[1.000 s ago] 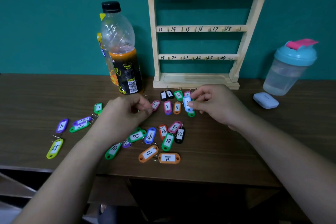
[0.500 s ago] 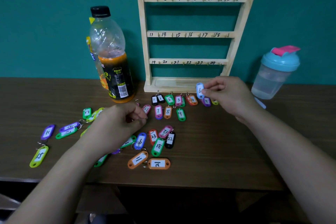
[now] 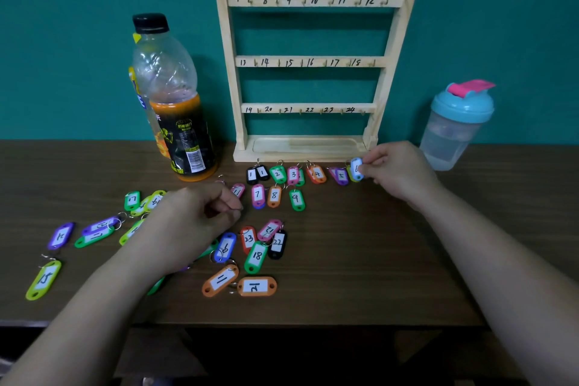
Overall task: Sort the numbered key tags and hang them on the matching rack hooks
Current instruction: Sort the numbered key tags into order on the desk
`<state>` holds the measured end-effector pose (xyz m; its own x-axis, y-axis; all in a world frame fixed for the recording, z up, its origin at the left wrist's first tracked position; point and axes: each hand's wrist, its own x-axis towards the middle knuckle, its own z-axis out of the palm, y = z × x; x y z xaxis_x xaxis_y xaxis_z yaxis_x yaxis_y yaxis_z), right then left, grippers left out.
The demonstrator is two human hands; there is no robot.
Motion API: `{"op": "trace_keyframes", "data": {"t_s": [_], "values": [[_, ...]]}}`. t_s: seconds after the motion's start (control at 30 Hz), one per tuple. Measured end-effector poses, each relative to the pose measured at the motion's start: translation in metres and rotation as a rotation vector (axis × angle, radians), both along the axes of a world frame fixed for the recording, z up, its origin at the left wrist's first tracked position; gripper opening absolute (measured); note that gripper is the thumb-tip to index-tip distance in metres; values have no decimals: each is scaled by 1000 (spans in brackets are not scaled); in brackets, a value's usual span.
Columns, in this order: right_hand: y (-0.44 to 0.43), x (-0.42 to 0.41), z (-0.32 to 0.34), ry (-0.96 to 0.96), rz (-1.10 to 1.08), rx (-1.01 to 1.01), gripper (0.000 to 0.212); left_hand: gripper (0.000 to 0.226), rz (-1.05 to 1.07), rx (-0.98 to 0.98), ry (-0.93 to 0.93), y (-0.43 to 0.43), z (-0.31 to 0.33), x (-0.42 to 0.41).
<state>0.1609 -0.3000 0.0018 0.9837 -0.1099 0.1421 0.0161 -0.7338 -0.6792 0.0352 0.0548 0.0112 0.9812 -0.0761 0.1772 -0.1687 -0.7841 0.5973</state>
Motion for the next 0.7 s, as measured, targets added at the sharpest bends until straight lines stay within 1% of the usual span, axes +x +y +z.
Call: {"op": "trace_keyframes", "data": {"t_s": [0.1,0.2,0.3,0.47,0.7], "values": [[4,-3,0,-22,9,-85,9,15,-1,-10,6,1,-1,0],[8,-7,4,-37,17,-114,9,14,1,-11,0,5,-1,1],[12,-12,9,-92,40,-131,8,12,9,4,-18,10,1,1],[36,-27,14,-159,157,-156,14,10,31,1,-38,23,7,0],[78,-59,18,-191,324,-125,9,10,78,-21,1,37,13,-7]]}}
